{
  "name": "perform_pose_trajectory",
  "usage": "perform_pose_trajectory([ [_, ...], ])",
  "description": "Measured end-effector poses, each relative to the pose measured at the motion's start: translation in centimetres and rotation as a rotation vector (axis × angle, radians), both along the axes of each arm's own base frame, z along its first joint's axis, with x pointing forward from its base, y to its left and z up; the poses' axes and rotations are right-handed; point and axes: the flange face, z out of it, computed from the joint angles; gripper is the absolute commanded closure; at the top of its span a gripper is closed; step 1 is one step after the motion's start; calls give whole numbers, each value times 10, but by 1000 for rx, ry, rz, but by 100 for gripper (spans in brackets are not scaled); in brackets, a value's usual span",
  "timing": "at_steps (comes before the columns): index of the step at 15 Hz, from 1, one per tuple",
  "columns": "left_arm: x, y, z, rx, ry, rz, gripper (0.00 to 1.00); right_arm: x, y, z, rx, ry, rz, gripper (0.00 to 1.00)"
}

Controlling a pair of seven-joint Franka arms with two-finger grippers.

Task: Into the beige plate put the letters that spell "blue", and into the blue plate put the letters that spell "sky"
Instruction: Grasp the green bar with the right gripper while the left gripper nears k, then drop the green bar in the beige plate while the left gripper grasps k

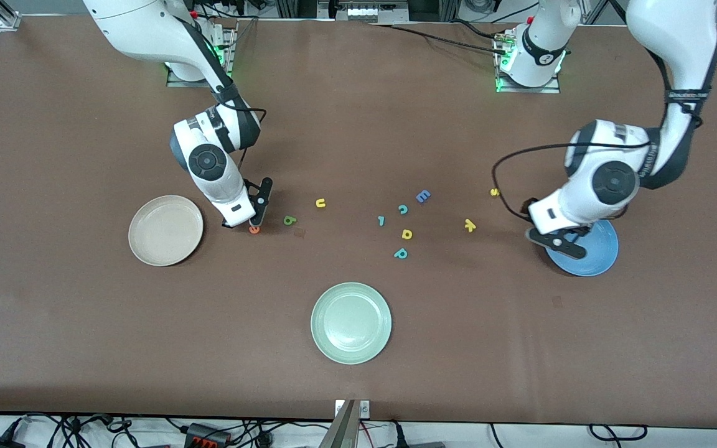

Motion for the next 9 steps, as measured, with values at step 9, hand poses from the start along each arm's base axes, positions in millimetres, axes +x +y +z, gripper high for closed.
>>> perform_pose_trajectory([
  [9,-22,-77,-53,18,5,561,0,0,0,1,1,-1,1,100],
])
